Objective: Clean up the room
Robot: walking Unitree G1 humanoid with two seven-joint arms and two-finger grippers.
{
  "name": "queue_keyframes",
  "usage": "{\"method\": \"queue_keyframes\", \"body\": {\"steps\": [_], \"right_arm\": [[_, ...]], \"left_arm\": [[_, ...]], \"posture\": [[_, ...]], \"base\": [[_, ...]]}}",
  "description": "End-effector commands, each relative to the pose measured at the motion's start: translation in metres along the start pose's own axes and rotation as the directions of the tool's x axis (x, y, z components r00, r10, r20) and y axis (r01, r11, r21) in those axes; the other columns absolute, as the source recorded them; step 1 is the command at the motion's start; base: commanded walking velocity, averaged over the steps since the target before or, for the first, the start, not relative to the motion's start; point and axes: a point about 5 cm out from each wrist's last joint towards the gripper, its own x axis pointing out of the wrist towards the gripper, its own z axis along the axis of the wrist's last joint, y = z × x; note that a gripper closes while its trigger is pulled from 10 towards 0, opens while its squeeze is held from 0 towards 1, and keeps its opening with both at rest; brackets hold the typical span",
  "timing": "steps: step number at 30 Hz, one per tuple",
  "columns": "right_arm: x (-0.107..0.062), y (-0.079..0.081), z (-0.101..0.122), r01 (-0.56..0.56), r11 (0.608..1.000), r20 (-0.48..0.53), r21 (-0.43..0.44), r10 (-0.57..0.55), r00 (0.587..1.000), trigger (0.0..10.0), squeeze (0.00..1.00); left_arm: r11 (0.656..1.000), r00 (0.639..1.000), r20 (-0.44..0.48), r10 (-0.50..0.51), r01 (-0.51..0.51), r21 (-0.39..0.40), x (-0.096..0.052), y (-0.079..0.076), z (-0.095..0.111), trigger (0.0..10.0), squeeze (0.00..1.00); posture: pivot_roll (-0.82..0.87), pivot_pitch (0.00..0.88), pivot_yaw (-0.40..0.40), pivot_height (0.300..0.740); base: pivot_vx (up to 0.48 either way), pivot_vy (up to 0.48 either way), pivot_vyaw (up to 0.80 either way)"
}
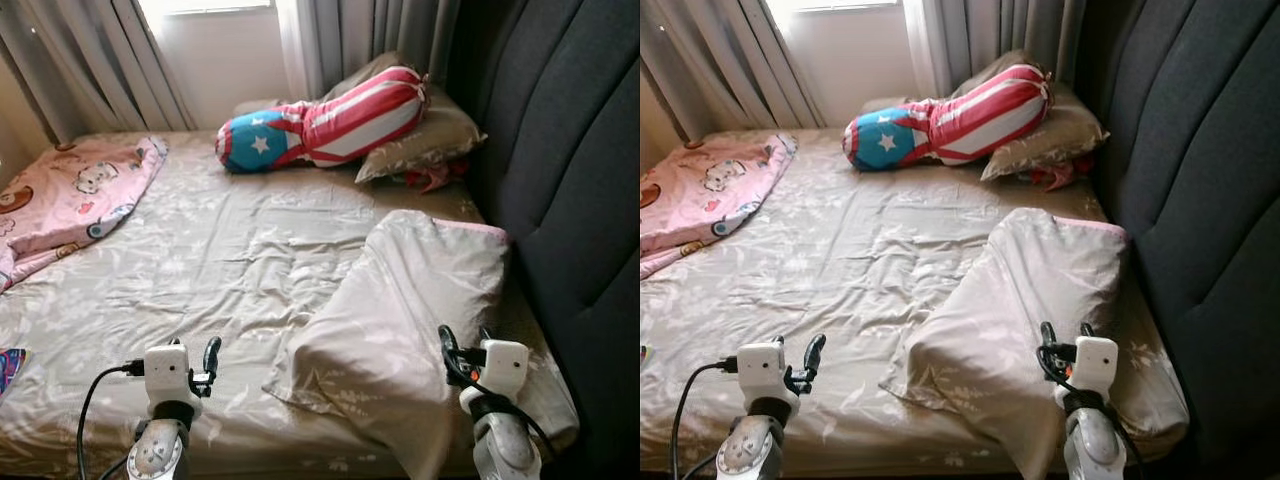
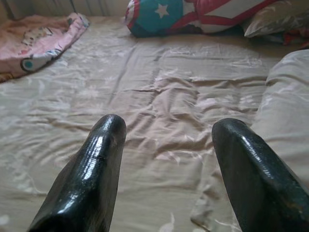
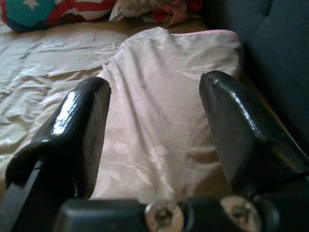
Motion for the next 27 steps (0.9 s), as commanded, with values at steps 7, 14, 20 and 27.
{"method": "queue_keyframes", "body": {"steps": [7,14,20,27], "right_arm": [[0.006,-0.004,0.009,-0.003,1.0,0.029,-0.016,0.003,1.0,10.0,0.0],[0.011,-0.006,0.014,-0.004,1.0,0.027,-0.02,0.004,1.0,10.0,0.0],[0.014,-0.006,0.015,-0.004,1.0,0.024,-0.021,0.005,1.0,10.0,0.0],[0.014,-0.01,0.015,0.015,1.0,0.024,-0.014,-0.015,1.0,10.0,0.0]], "left_arm": [[1.0,1.0,-0.005,0.002,-0.002,-0.018,0.001,-0.007,0.0,10.0,0.0],[0.999,1.0,-0.01,0.023,-0.024,-0.027,0.0,-0.006,-0.001,10.0,0.0],[0.999,1.0,-0.007,0.027,-0.028,-0.03,0.002,-0.005,0.002,10.0,0.0],[0.999,1.0,-0.015,0.006,-0.007,-0.031,0.005,-0.008,0.003,10.0,0.0]], "posture": [[-0.2,0.0,0.014,0.663],[-0.2,0.0,0.004,0.663],[-0.21,0.005,0.018,0.663],[-0.21,0.022,0.029,0.663]], "base": [[0.0,0.0,0.0],[0.0,0.0,0.0],[0.0,0.0,0.0],[0.0,0.0,0.0]]}}
